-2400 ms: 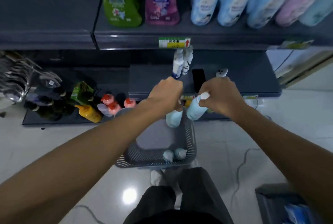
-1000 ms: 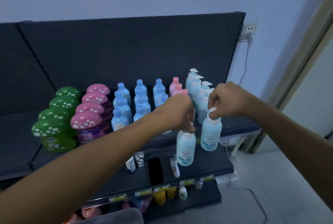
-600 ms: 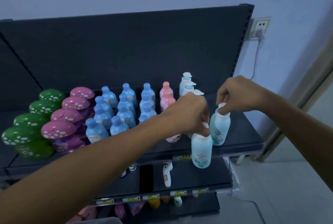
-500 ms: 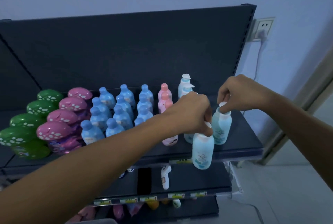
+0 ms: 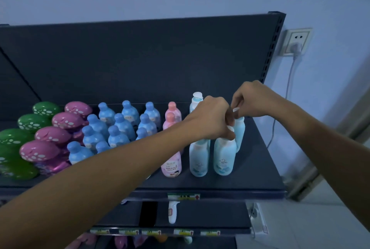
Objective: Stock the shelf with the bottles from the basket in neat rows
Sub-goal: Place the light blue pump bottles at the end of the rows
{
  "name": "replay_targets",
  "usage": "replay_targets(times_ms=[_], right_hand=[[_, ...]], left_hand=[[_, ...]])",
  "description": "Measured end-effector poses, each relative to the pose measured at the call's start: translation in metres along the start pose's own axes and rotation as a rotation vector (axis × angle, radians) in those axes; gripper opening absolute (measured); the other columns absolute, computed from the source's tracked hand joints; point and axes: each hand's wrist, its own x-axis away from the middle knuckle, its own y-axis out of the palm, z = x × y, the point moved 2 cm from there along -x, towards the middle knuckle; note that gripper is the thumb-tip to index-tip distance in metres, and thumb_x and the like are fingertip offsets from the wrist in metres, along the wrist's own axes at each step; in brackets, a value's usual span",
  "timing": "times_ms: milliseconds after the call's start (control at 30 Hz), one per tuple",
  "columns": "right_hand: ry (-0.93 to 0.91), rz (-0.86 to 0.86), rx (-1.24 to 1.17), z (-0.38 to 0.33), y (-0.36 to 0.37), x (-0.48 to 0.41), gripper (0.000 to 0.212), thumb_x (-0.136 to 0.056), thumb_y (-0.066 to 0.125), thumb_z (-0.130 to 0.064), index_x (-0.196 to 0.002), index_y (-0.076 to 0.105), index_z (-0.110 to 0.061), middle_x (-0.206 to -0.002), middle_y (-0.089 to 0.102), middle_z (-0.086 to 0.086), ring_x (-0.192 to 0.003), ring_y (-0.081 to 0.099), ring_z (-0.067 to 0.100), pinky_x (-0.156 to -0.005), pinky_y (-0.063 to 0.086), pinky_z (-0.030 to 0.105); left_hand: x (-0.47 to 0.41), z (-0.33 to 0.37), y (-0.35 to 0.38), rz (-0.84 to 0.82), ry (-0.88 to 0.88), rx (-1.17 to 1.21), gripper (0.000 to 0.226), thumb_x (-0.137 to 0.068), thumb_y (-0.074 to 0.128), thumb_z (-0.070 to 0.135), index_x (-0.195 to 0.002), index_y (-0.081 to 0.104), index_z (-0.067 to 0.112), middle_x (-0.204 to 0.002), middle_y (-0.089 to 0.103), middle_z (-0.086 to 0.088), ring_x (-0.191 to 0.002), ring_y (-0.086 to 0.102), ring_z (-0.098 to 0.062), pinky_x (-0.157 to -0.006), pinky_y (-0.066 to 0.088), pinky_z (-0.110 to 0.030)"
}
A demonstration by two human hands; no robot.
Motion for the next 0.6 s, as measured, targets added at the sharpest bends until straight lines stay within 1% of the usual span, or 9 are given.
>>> replay_targets(times_ms=[100,200,267,433,600], right_hand=[[-0.004,0.012,-0.005,0.007,0.001,-0.017,0.020,-0.066,0.089,-0.030,-0.066,0.070,-0.033,-0.072,0.067,-0.019,-0.076,0.065,0.004,-0.060,0.047,0.021],[-0.007,0.028,-0.004,0.012,0.001,-0.033,0.021,-0.066,0.090,-0.029,-0.067,0.069,-0.033,-0.073,0.066,-0.018,-0.079,0.066,0.007,-0.065,0.049,0.023],[0.001,0.039,-0.014,0.016,0.001,-0.044,0.021,-0.066,0.089,-0.028,-0.068,0.069,-0.032,-0.075,0.067,-0.018,-0.080,0.066,0.008,-0.068,0.052,0.024],[0.021,0.057,-0.058,0.024,0.001,-0.068,0.019,-0.067,0.090,-0.027,-0.075,0.072,-0.030,-0.080,0.068,-0.016,-0.082,0.066,0.008,-0.067,0.051,0.023],[0.024,0.041,-0.098,0.026,0.003,-0.084,0.020,-0.069,0.089,-0.021,-0.077,0.073,-0.029,-0.080,0.068,-0.015,-0.082,0.066,0.008,-0.067,0.052,0.024]], left_hand=[[-0.016,0.000,0.004,0.008,-0.035,0.002,0.022,-0.065,0.088,0.030,-0.082,0.076,0.025,-0.078,0.070,0.013,-0.079,0.066,-0.006,-0.073,0.060,-0.030],[-0.031,-0.003,0.005,0.031,-0.080,-0.008,0.020,-0.064,0.087,0.031,-0.078,0.073,0.029,-0.080,0.071,0.012,-0.079,0.066,-0.006,-0.075,0.061,-0.033],[-0.040,-0.006,0.004,0.049,-0.110,-0.025,0.020,-0.064,0.087,0.033,-0.078,0.074,0.029,-0.081,0.072,0.012,-0.080,0.067,-0.007,-0.076,0.060,-0.033],[-0.062,-0.015,0.003,0.080,-0.174,0.006,0.023,-0.062,0.090,0.033,-0.079,0.075,0.028,-0.082,0.072,0.010,-0.076,0.068,-0.009,-0.071,0.062,-0.034],[-0.077,-0.024,0.007,0.101,-0.210,0.018,0.024,-0.061,0.091,0.033,-0.077,0.075,0.026,-0.083,0.072,0.008,-0.079,0.069,-0.012,-0.075,0.062,-0.036]])
